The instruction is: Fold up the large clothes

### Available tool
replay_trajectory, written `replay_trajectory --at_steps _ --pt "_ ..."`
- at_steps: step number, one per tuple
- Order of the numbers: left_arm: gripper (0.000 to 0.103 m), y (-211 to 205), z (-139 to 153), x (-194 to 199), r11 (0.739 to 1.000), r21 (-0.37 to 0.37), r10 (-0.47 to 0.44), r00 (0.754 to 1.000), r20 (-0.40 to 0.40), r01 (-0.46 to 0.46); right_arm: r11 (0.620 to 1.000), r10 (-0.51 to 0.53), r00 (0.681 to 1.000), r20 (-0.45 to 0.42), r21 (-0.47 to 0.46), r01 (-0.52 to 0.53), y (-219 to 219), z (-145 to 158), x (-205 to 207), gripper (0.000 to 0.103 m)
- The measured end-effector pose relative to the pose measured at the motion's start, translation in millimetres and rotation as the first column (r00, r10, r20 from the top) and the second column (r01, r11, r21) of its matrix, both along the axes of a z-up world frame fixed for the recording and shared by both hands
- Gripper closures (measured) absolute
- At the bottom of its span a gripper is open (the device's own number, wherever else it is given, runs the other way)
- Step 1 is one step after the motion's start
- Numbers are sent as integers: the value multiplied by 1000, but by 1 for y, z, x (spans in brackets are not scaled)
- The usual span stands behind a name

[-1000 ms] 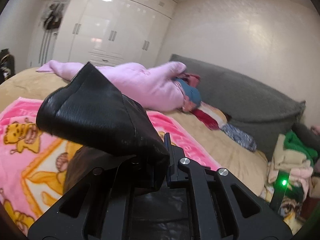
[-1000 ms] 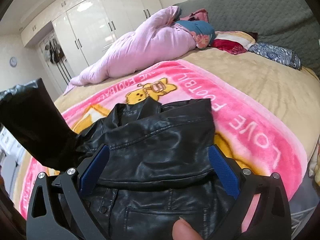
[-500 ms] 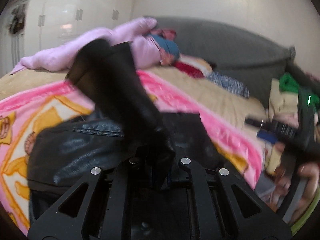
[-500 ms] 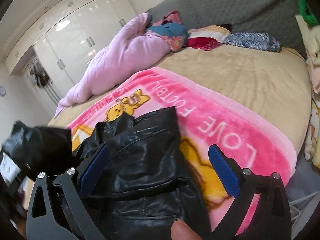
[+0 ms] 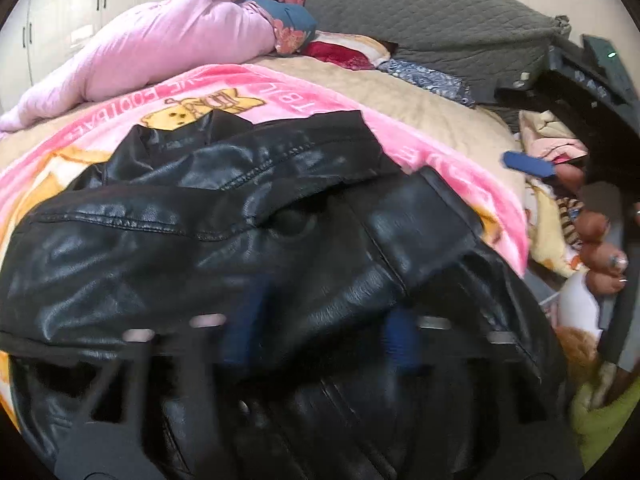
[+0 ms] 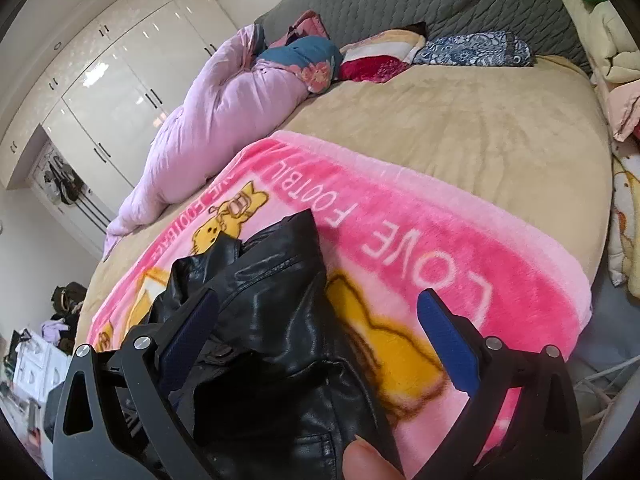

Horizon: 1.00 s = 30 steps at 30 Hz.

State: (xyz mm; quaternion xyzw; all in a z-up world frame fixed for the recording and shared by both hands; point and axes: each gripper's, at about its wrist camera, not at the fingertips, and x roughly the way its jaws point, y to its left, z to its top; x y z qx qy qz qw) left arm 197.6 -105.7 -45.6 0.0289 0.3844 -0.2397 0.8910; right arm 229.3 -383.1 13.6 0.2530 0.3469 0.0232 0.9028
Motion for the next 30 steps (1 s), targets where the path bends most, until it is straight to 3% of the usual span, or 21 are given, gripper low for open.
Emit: replay_trajectory --at_steps 1,7,12,15,18,21,23,25,27,30 --pt "18 2 4 -3 1000 -19 -4 1000 6 4 1000 8 1000 -2 9 -8 1 -1 1 4" --pt "17 27 22 -15 997 -72 28 999 38 -25 976 190 981 -30 116 -186 24 -15 14 4" --pt "14 77 38 -8 980 -62 195 977 84 -191 947 287 956 -62 172 -273 49 -27 23 7" --pt "14 111 43 -2 949 -52 314 945 96 -310 947 295 952 -88 160 -278 58 -33 29 23" --pt "13 150 47 1 905 -104 422 903 78 -413 950 308 945 -112 101 -297 72 -39 39 33" --pt "14 188 50 1 845 -153 525 849 50 -513 941 337 932 -135 79 -329 84 -50 45 57" --pt "14 202 52 1 815 -174 566 824 35 -552 940 341 929 -146 27 -341 95 -56 46 63" --pt "14 215 51 5 775 -202 613 790 9 -599 928 366 925 -98 -31 -371 104 -46 42 78" --pt "14 221 50 11 759 -217 626 779 -15 -614 914 401 916 6 -58 -400 111 -23 35 95" --pt "14 217 53 22 772 -211 614 790 1 -600 902 415 900 134 -184 -389 118 14 28 98"
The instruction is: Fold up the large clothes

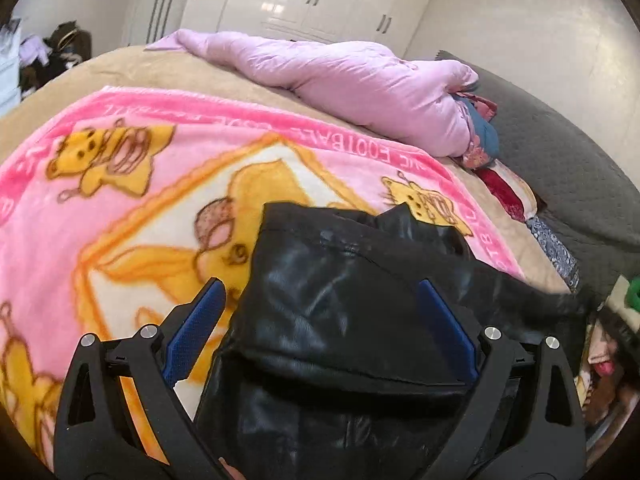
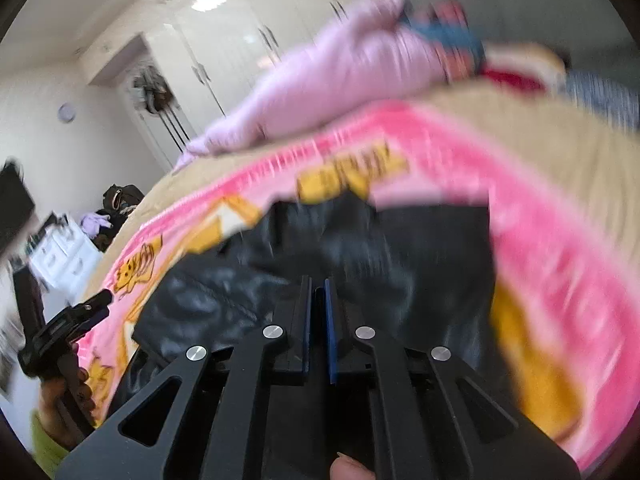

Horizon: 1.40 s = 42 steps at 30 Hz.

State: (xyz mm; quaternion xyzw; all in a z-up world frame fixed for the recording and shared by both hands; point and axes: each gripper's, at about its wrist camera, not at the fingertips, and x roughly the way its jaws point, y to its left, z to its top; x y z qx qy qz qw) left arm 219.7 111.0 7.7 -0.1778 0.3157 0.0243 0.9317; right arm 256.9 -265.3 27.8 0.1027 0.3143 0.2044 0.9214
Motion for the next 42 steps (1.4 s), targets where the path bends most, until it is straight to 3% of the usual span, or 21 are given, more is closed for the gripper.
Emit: replay_trajectory --at_steps 2,3,7,10,13,19,26,32,34,38,40,42 --pt "16 -9 0 11 999 35 -17 1000 1 17 999 -10 997 81 -41 13 0 20 1 98" --pt "21 -15 -3 18 999 44 -27 1000 -10 28 999 -8 995 104 -45 13 -2 28 3 98" --pt "36 -31 -23 42 998 34 -56 997 -58 58 994 -2 992 128 -107 15 -9 30 14 98" --pt "49 -42 -36 50 995 51 -81 992 -100 87 993 -21 997 76 -111 30 -12 6 23 98" --pt "51 -50 -50 54 991 86 -88 986 -143 101 991 -51 999 11 -124 52 -15 -13 29 98" --pt "52 -62 -70 55 978 167 -94 977 -192 127 985 -96 995 6 -145 96 -17 -18 26 97" --pt "52 -59 -78 54 979 158 -94 977 -192 126 967 -168 984 -59 -203 153 -17 -37 32 95" --pt "52 -61 -78 54 980 160 -93 979 -182 123 911 -270 963 -11 -327 252 -20 -36 28 88" --pt "52 -60 -78 54 981 153 -94 979 -180 123 933 -243 970 8 -272 235 -20 -30 24 88" --pt "52 -59 -77 54 981 149 -95 979 -178 123 977 -95 995 17 -189 97 -1 -21 21 88" --pt "51 -59 -77 53 982 147 -96 979 -178 123 980 -44 999 -17 -196 40 13 -27 25 88" --pt "51 -59 -77 54 981 149 -96 979 -178 123 966 -44 998 -54 -259 29 26 -37 31 88"
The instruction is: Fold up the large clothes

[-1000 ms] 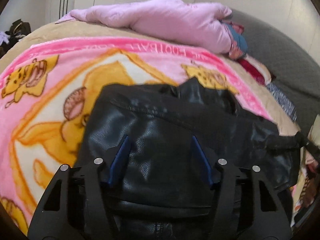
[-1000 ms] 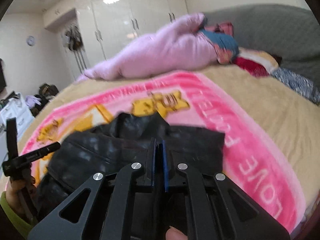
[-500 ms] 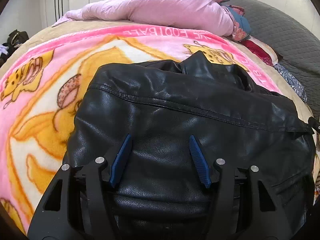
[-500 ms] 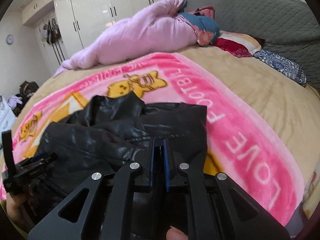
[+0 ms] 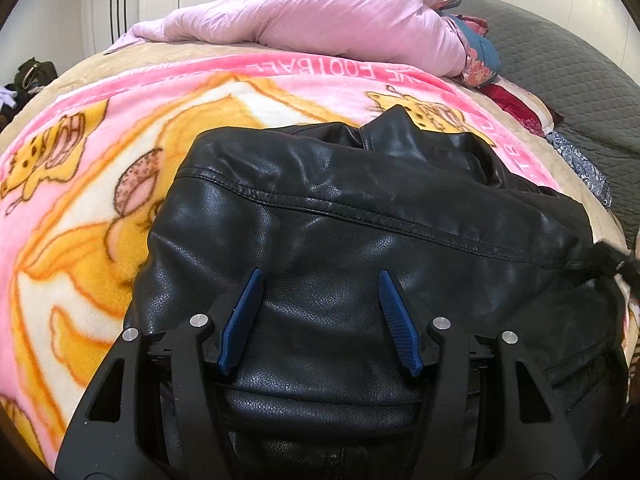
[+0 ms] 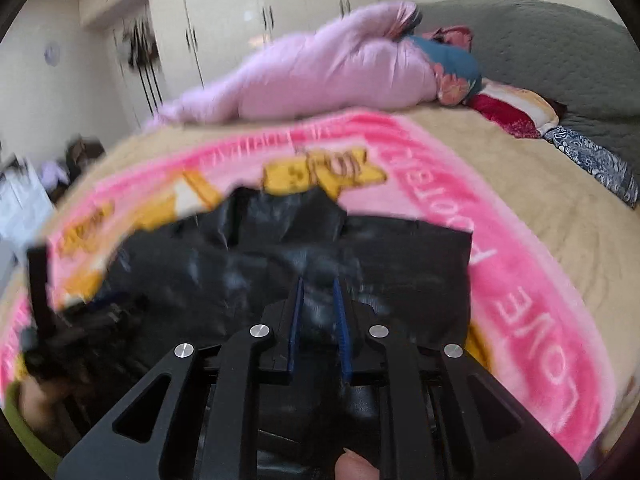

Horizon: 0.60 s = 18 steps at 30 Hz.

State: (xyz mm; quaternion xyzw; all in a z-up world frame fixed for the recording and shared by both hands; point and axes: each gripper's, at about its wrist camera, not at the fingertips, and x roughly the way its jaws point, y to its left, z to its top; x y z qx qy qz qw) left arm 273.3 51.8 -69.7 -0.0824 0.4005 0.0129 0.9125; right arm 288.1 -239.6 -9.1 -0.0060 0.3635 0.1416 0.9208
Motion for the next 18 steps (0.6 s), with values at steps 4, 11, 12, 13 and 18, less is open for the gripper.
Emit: replay_trajectory --at_steps 4,11,12,13,18 --pt "51 1 0 0 1000 -10 -2 1000 1 2 995 -53 994 -100 -94 44 1 -28 15 96" --pt "51 6 1 -2 999 -45 -8 1000 11 9 992 -66 986 -152 -117 48 0 -54 21 98" --pt "51 7 2 -3 998 -56 -8 1000 17 9 992 -66 987 -149 -115 49 -1 -54 21 98" --pt "51 8 3 -4 998 -65 -7 1000 23 9 993 -65 987 -148 -110 49 -1 -55 21 98" --pt "51 13 10 -10 994 -106 -9 999 37 13 1000 -25 994 -106 -2 25 -14 -35 8 90"
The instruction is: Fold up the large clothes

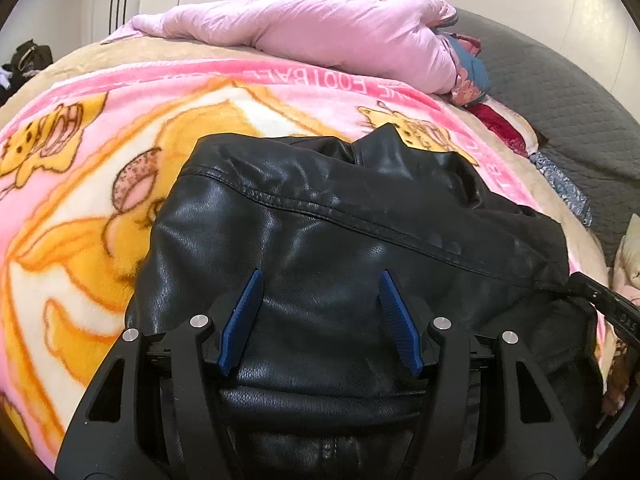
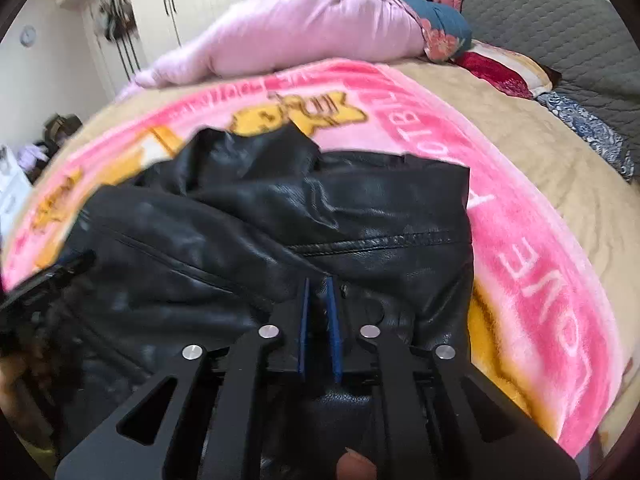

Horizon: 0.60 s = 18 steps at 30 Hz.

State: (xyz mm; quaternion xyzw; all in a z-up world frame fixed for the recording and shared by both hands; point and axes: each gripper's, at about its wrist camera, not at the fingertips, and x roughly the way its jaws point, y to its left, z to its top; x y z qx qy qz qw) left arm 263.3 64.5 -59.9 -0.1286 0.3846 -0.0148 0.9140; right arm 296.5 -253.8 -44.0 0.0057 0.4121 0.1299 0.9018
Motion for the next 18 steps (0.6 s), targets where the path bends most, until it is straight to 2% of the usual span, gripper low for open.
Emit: replay_trajectory --at_steps 4,7,12,18 --pt "50 -3 8 -9 1000 4 -3 1000 7 3 999 17 999 46 35 -18 -5 17 -15 81" --pt "43 -7 15 -16 1000 -1 -13 1000 14 13 998 34 998 53 56 -37 -7 24 -23 74" --pt "41 -18 22 -25 999 1 -40 999 6 40 993 89 994 60 71 -94 0 31 -37 66" --pt "39 -29 19 -32 997 23 -70 998 -10 70 987 146 987 70 55 -150 14 36 -53 61"
